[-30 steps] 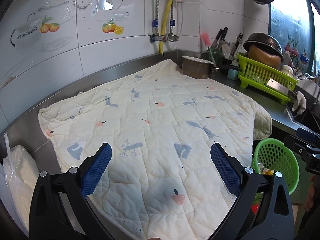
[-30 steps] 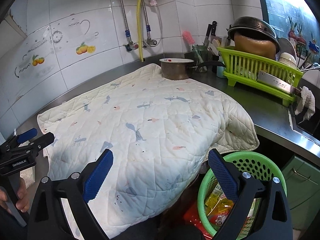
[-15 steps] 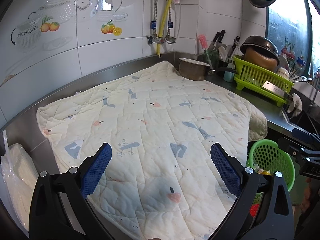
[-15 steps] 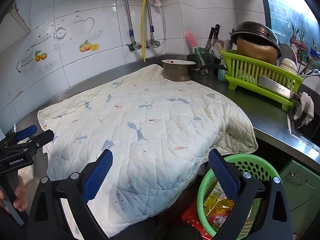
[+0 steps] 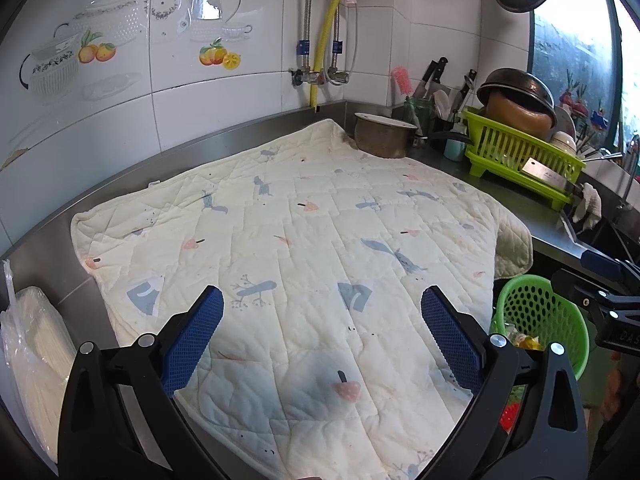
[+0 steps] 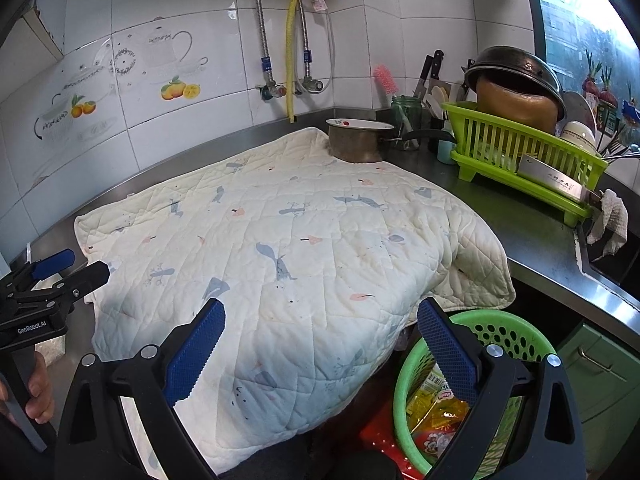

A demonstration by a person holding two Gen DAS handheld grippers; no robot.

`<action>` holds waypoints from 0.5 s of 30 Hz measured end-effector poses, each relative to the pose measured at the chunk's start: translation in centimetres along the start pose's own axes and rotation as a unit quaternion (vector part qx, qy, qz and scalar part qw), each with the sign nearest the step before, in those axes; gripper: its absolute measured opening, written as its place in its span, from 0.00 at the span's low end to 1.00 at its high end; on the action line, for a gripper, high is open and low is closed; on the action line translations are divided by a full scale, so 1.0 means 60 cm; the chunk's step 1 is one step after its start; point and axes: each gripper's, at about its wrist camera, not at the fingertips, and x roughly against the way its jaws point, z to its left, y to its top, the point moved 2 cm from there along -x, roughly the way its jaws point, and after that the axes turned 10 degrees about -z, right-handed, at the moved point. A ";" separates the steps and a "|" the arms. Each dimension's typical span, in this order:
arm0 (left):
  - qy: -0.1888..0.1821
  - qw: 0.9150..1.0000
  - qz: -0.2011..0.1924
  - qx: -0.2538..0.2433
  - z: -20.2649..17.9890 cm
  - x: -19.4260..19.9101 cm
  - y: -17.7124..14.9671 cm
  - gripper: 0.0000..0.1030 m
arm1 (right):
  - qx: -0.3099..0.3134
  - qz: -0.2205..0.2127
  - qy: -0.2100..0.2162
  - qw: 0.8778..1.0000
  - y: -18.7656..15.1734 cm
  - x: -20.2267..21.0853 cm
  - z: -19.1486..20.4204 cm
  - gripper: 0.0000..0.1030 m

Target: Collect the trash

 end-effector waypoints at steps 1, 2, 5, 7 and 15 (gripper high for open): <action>0.000 1.000 0.000 0.000 0.000 0.000 0.000 0.95 | 0.001 0.000 0.000 1.000 0.000 0.000 0.000 0.91; 0.001 1.000 0.000 0.001 0.001 0.000 0.000 0.95 | 0.001 0.000 -0.001 1.000 0.000 0.000 0.001 0.91; 0.000 1.000 -0.001 0.000 0.000 0.001 -0.001 0.95 | 0.001 0.000 0.001 1.000 -0.001 0.000 0.002 0.91; -0.001 1.000 0.000 -0.001 0.000 0.001 0.000 0.95 | 0.002 0.000 0.000 1.000 -0.001 0.000 0.002 0.91; -0.002 1.000 0.000 -0.001 0.000 0.001 -0.001 0.95 | 0.001 0.000 0.001 1.000 -0.001 0.001 0.005 0.91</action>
